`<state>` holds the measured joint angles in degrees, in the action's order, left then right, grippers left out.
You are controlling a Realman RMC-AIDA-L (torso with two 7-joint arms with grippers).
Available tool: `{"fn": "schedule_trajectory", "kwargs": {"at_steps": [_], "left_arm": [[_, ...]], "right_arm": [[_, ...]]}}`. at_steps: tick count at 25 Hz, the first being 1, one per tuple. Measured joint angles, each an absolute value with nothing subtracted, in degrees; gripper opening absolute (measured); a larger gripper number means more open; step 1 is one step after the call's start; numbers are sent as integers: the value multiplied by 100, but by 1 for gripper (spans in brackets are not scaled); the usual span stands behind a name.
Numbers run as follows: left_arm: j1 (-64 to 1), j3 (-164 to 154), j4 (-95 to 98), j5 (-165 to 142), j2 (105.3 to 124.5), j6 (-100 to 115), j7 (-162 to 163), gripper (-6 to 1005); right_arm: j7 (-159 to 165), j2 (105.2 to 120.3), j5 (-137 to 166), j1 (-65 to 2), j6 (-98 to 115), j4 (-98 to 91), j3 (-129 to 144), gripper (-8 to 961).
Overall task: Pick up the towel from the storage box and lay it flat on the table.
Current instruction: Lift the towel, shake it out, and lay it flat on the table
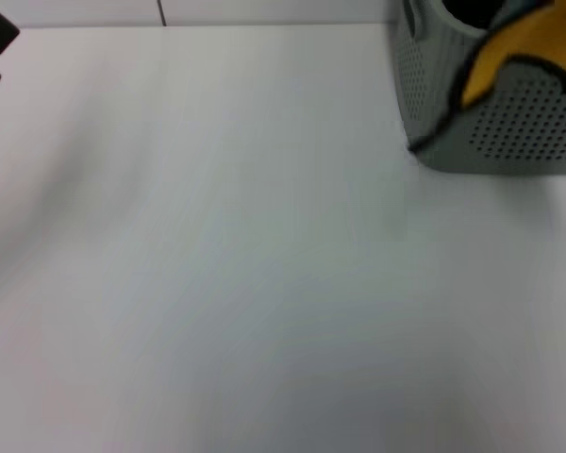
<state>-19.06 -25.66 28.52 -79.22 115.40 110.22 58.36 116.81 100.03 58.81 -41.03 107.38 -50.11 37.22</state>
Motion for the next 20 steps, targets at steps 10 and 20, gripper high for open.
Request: {"fn": "schedule_trajectory", "kwargs": {"at_steps": [10, 20], "left_arm": [[-2134, -2679, 2916, -7961, 11662, 11381, 6443, 740], [-2319, -3033, 2881, -8032, 11868, 11386, 6347, 740]], "right_arm": [[11628, 10443, 6293, -4374, 10594, -5042, 3815, 3], [11046, 10693, 6825, -4983, 10138, -4707, 4390, 4]]}}
